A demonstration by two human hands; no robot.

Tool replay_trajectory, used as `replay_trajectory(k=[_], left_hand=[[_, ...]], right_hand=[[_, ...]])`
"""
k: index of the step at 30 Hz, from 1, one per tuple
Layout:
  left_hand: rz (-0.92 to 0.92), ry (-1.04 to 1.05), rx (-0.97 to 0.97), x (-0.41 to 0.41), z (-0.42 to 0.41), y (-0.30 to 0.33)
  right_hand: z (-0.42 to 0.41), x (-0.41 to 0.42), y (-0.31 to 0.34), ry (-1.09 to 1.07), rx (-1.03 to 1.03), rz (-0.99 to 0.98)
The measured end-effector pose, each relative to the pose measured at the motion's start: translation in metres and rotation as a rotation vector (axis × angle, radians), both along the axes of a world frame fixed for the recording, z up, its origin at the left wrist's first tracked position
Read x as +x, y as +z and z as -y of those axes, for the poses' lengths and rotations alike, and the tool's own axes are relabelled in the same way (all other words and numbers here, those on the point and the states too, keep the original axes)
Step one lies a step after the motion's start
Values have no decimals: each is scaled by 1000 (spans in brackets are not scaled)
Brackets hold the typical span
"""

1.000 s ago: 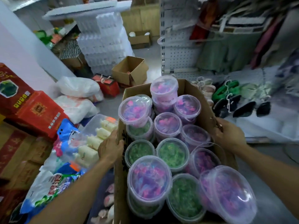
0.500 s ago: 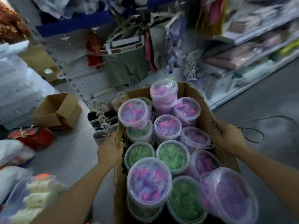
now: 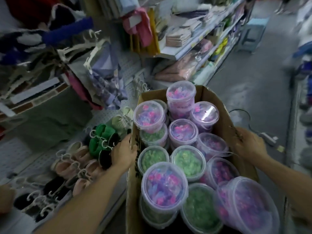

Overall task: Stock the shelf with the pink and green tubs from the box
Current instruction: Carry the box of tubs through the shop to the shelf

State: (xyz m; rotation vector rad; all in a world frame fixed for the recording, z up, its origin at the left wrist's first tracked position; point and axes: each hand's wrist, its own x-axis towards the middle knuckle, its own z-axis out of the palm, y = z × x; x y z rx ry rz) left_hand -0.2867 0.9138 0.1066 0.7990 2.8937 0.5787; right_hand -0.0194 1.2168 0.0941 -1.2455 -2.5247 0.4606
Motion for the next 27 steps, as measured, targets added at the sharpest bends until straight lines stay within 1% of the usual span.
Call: replay_trajectory(k=[3,7,11,13,17,22,25,27], left_hand=[[3,-67,-25,-32,-63,4],[77,-176,58,-64,-147,12],[56,-280,64,-93,-242,16],[72,-316,71,-106,-294,14],[50,-345,54,-126,-403,13],[94,-343,65,-154,-533,17],[76,-371,40,-166,-608,27],[110,-361,51,-176,-658,31]], right_hand=[[-37,-5,-1,-91,10,-27],[-88,-13,6,-203,-17,-51],[-157,-25,3,-266,-45,-99],[-200,-31,-2,-291,-35,-116],[-297,-44,-5,-325,-38,-102],[-417,-62,5,-345,-32,-99],[-487,-75,12,-367,-39,-96],[-532,-83,16,-390,-39,-86]])
